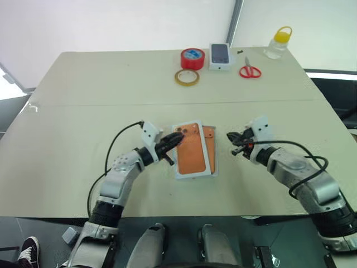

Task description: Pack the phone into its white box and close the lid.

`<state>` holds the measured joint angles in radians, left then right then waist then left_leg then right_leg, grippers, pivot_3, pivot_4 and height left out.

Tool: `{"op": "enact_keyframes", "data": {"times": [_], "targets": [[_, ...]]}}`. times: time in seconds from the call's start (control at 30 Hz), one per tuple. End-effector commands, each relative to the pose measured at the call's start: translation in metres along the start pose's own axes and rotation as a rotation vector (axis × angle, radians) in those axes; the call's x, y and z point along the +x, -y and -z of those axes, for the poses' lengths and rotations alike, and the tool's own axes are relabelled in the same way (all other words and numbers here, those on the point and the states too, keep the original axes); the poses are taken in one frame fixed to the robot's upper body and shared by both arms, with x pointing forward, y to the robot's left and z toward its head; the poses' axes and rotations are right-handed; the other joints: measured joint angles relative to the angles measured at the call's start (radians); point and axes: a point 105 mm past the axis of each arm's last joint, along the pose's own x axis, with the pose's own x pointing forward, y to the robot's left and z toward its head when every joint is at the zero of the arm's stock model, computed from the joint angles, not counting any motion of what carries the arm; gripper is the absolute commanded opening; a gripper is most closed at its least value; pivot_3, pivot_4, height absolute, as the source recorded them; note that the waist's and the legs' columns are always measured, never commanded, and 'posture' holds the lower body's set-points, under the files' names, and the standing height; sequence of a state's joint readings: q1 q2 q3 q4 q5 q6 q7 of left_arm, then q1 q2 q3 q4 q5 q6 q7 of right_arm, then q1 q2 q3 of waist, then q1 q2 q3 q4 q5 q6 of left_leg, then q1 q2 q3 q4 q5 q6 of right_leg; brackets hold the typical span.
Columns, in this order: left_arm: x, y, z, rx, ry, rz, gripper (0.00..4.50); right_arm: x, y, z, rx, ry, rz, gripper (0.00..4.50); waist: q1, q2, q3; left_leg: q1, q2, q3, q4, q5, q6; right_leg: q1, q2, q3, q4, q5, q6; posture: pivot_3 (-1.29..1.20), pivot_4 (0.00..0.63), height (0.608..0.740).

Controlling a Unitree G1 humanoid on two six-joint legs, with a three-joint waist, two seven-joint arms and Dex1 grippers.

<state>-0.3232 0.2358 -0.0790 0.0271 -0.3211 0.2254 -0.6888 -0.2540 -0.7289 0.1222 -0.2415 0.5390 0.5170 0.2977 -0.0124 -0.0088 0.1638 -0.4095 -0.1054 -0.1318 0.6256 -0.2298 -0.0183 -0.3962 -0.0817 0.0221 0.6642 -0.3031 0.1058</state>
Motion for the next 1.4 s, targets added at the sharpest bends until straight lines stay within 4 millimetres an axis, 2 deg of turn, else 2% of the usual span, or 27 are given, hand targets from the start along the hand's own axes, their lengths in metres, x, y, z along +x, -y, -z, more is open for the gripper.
{"op": "enact_keyframes", "data": {"times": [0.03, 0.23, 0.43, 0.57, 0.67, 0.87, 1.1, 1.23, 1.4], "targets": [[-0.016, -0.010, -0.021, 0.036, 0.032, -0.032, 0.58, -0.001, -0.011, -0.021, -0.117, 0.083, -0.066, 0.05, 0.001, -0.001, 0.000, 0.000, 0.000, 0.000, 0.000, 0.000, 0.000, 0.000, 0.000, 0.000, 0.000, 0.000, 0.000, 0.00, 0.150, 0.740], [-0.030, -0.012, 0.009, 0.018, -0.124, -0.033, 0.58, 0.001, -0.023, -0.024, -0.230, 0.102, -0.138, 0.05, 0.002, -0.001, 0.000, 0.000, 0.000, -0.001, 0.000, 0.000, 0.000, 0.000, 0.000, 0.000, 0.000, 0.000, 0.000, 0.00, 0.150, 0.740], [-0.038, -0.015, 0.020, -0.021, -0.187, -0.054, 0.58, 0.002, -0.032, -0.024, -0.292, 0.106, -0.191, 0.05, 0.001, -0.001, 0.000, 0.000, 0.000, -0.001, 0.000, 0.000, 0.000, 0.000, 0.000, 0.000, 0.000, 0.000, 0.000, 0.00, 0.150, 0.740], [-0.028, -0.004, 0.038, 0.016, -0.286, -0.014, 0.58, 0.005, -0.041, -0.016, -0.338, 0.088, -0.230, 0.05, 0.002, -0.001, 0.000, 0.000, 0.000, -0.001, 0.000, 0.000, 0.000, 0.000, 0.000, 0.000, 0.000, 0.000, 0.000, 0.00, 0.150, 0.740], [-0.015, 0.004, 0.038, 0.018, -0.292, 0.022, 0.58, 0.006, -0.045, -0.017, -0.340, 0.092, -0.249, 0.05, 0.007, -0.001, 0.000, 0.000, 0.000, -0.001, 0.000, 0.000, 0.000, 0.001, -0.001, 0.000, 0.000, 0.000, 0.000, 0.00, 0.150, 0.740], [0.001, 0.007, 0.035, 0.023, -0.278, 0.041, 0.58, 0.007, -0.050, -0.018, -0.352, 0.095, -0.261, 0.05, 0.007, -0.001, 0.000, 0.000, -0.001, -0.001, 0.001, 0.000, 0.000, 0.001, -0.001, -0.001, -0.001, 0.000, 0.000, 0.00, 0.150, 0.740], [0.016, 0.010, 0.031, 0.002, -0.242, 0.046, 0.58, 0.004, -0.044, -0.015, -0.344, 0.078, -0.225, 0.05, 0.006, -0.001, 0.000, 0.000, -0.001, -0.001, 0.001, 0.000, 0.000, 0.002, -0.001, -0.001, -0.001, 0.000, 0.000, 0.00, 0.150, 0.740], [0.031, 0.019, 0.023, 0.004, -0.207, 0.071, 0.58, -0.001, -0.038, -0.008, -0.341, 0.056, -0.206, 0.05, 0.013, -0.001, 0.000, 0.000, -0.001, -0.001, 0.002, 0.000, 0.000, 0.002, -0.001, -0.001, -0.001, 0.000, 0.000, 0.00, 0.150, 0.740], [0.038, 0.019, 0.020, 0.000, -0.195, 0.080, 0.58, -0.004, -0.035, -0.005, -0.333, 0.044, -0.186, 0.05, 0.017, -0.001, 0.000, 0.000, -0.001, -0.001, 0.002, 0.000, 0.000, 0.001, -0.001, -0.001, 0.000, 0.000, 0.000, 0.00, 0.150, 0.740]]}}
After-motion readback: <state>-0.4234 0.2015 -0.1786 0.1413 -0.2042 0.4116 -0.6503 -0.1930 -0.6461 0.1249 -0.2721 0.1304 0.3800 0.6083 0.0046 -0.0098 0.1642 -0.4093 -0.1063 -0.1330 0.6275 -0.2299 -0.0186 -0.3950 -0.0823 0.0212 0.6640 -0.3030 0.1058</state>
